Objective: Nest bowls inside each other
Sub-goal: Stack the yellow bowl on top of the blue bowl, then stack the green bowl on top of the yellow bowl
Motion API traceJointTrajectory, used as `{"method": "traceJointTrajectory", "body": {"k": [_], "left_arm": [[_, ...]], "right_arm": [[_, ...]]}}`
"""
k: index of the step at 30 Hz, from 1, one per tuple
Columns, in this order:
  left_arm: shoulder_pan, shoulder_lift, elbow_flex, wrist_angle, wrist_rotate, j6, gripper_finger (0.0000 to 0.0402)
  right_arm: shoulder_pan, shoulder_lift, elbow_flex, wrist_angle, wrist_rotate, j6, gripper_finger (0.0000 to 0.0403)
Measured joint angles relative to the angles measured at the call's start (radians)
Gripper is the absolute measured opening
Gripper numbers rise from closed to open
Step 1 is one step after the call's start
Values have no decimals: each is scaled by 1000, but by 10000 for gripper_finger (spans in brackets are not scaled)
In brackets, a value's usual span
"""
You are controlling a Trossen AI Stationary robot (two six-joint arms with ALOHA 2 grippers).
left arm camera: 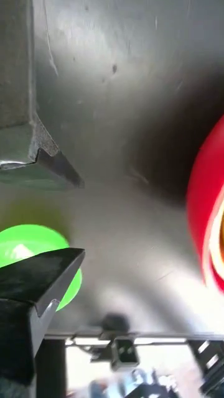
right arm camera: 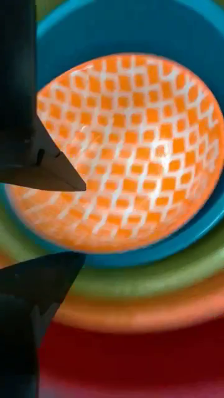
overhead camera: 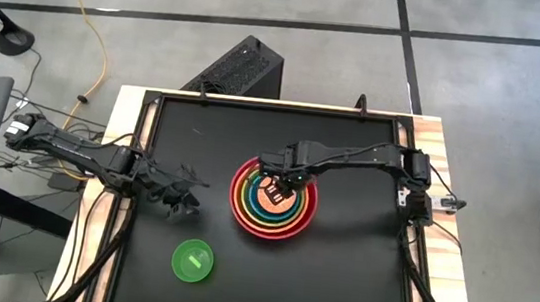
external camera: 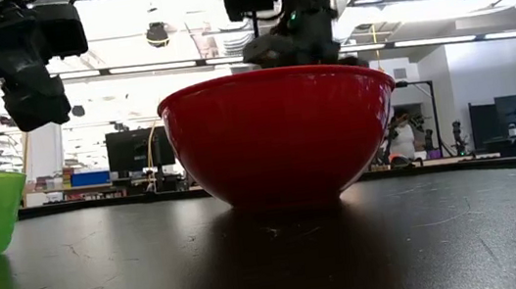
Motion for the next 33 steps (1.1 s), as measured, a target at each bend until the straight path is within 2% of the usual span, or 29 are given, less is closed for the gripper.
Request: {"method": "traceJointTrajectory", "body": {"k": [7, 15, 18, 21, 26, 33], "left_arm": [[-69, 0, 0, -3, 61, 24, 150], [-231, 87, 0, -20, 16, 17, 150], [-272, 151, 0, -20, -46, 11, 150], [-286, 212, 0, 28, -76, 7, 147], [-286, 302, 0, 176, -9, 25, 144], [-286, 443, 0, 185, 6, 17, 143]], "right_arm": [[7, -10, 118, -83, 20, -14, 195], [79, -10, 262, -92, 25, -16, 189], [124, -10, 314, -92, 35, -18, 188], [166, -10, 341, -90, 73, -4, 187], [218, -9, 348, -101, 87, 32, 187], [287, -9, 348, -103, 129, 95, 187]]}}
